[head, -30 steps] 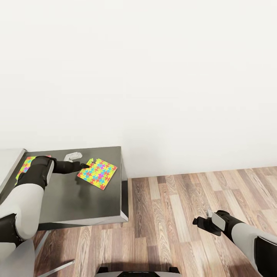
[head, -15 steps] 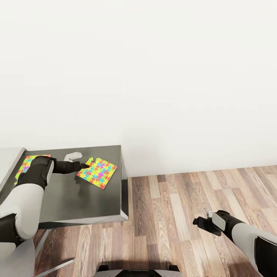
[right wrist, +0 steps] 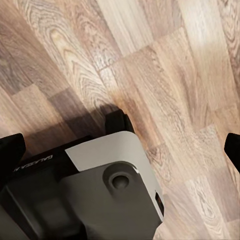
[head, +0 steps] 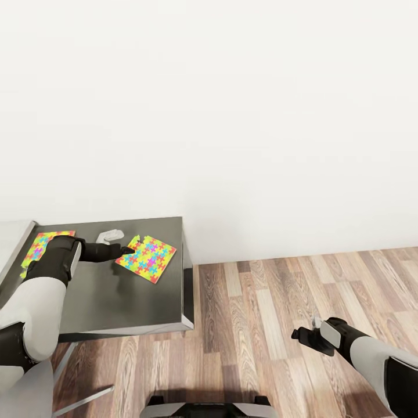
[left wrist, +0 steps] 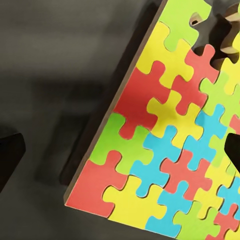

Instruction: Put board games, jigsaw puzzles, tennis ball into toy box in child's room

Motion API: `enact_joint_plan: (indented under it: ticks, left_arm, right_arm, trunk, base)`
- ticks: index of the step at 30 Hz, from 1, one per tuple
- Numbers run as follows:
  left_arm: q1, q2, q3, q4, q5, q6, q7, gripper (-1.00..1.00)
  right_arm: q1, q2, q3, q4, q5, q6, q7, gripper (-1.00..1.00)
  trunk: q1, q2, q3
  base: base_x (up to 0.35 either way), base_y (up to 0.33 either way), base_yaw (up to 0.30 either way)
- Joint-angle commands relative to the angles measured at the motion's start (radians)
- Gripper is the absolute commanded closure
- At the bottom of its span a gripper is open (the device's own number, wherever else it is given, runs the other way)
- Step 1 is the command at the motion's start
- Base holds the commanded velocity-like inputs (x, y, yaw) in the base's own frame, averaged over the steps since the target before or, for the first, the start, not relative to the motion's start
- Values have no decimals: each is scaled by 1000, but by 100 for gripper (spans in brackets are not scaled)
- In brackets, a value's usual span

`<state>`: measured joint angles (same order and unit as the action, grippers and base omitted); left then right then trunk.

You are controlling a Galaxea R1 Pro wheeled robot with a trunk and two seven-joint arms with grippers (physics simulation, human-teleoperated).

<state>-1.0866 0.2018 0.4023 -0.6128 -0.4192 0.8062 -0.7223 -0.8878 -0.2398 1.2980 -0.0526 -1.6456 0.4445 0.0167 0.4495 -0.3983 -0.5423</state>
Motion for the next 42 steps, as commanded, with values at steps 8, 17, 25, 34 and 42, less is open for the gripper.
enact_joint_plan:
  ticks: [8,17,25,34,42]
  left_arm:
    - [-1,-1,6,0,-10,4,-8,-100]
    - [-1,-1,7,1,-10,3,-8,-100]
    - [-1,-1,7,1,-11,2,-8,-100]
    - [-1,-1,7,1,-10,2,-8,-100]
    - [-1,-1,7,1,-11,1,-8,-100]
  right_arm:
    - [-1,-2,7,-1,-3,3,2,-100]
    - [-1,-3,7,-1,-3,3,2,-100]
    - [-1,-3,7,-1,-3,3,2,-100]
    - [-1,-3,7,-1,-3,3,2,-100]
    - [0,-2,7,-1,-3,3,2,-100]
  trunk:
    - [1,-2,-2]
    - [1,-2,-2]
    - [1,-2,-2]
    - [1,-2,-2]
    - [1,-2,-2]
  base:
    - [0,-54,0]
    - [0,-143,0]
    - [0,-89,0]
    - [0,-93,0]
    - [0,-128,0]
